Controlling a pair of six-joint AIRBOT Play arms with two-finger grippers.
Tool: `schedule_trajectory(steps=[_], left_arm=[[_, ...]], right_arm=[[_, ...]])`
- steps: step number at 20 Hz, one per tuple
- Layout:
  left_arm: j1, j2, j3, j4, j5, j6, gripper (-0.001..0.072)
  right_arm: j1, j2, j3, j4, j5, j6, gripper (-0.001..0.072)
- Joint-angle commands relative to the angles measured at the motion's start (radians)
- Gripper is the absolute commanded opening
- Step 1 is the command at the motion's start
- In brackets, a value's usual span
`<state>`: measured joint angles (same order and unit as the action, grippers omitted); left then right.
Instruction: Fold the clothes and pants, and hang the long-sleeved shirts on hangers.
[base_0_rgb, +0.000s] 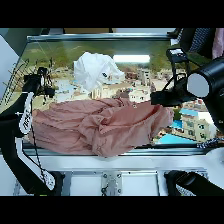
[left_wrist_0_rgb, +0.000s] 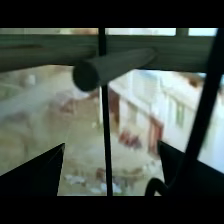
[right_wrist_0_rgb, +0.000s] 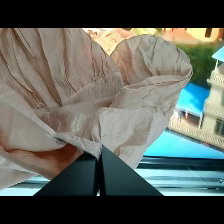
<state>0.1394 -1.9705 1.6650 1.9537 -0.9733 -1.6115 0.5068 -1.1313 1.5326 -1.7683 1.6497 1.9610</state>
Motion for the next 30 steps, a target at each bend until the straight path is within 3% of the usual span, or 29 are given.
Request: schedule_trajectory(steps=[1, 2, 3, 5, 7, 8, 13, 19, 24, 27, 30], left_arm=[[0.002, -0.035, 0.001, 0.016, 0.001, -0.006, 0.0633], [0.002, -0.037, 0.001, 0.017, -0.002, -0.013, 0.0599], [0.002, -0.037, 0.001, 0.017, -0.003, -0.031, 0.0442], [0.002, -0.032, 0.002, 0.019, -0.006, -0.039, 0.0211], [0.002, -0.032, 0.002, 0.019, -0.023, -0.039, 0.0035], [0.002, -0.032, 0.002, 0.018, -0.032, -0.039, 0.0008], [0.002, 0.003, 0.001, 0.019, -0.074, -0.038, 0.0007], [-0.049, 0.222, 0.001, 0.018, -0.089, 0.019, 0.0007], [-0.147, 0.385, 0.001, 0.006, -0.185, 0.065, 0.0008], [-0.225, 0.481, 0.001, -0.054, -0.287, 0.192, 0.0008], [-0.254, 0.596, 0.001, -0.346, -0.377, 0.489, 0.0007]], right_arm=[[0.0, -0.001, 0.0, 0.0, 0.0, 0.0, 0.001], [0.0, -0.001, 0.0, 0.0, 0.0, 0.0, 0.001], [0.0, -0.001, 0.0, 0.0, 0.0, 0.0, 0.0011], [0.0, -0.001, 0.0, 0.0, 0.0, 0.0, 0.0011], [0.0, -0.001, 0.0, 0.0, 0.0, 0.0, 0.0011], [0.0, -0.001, 0.0, 0.0, 0.0, 0.0, 0.001], [0.0, -0.001, 0.0, 0.0, 0.0, 0.0, 0.0011], [0.0, -0.001, 0.0, 0.0, 0.0, 0.0, 0.001], [0.0, -0.001, 0.0, 0.0, 0.0, 0.0, 0.0011], [0.0, -0.001, 0.0, 0.0, 0.0, 0.0, 0.0011], [0.0, -0.001, 0.0, 0.0, 0.0, 0.0, 0.0011]])
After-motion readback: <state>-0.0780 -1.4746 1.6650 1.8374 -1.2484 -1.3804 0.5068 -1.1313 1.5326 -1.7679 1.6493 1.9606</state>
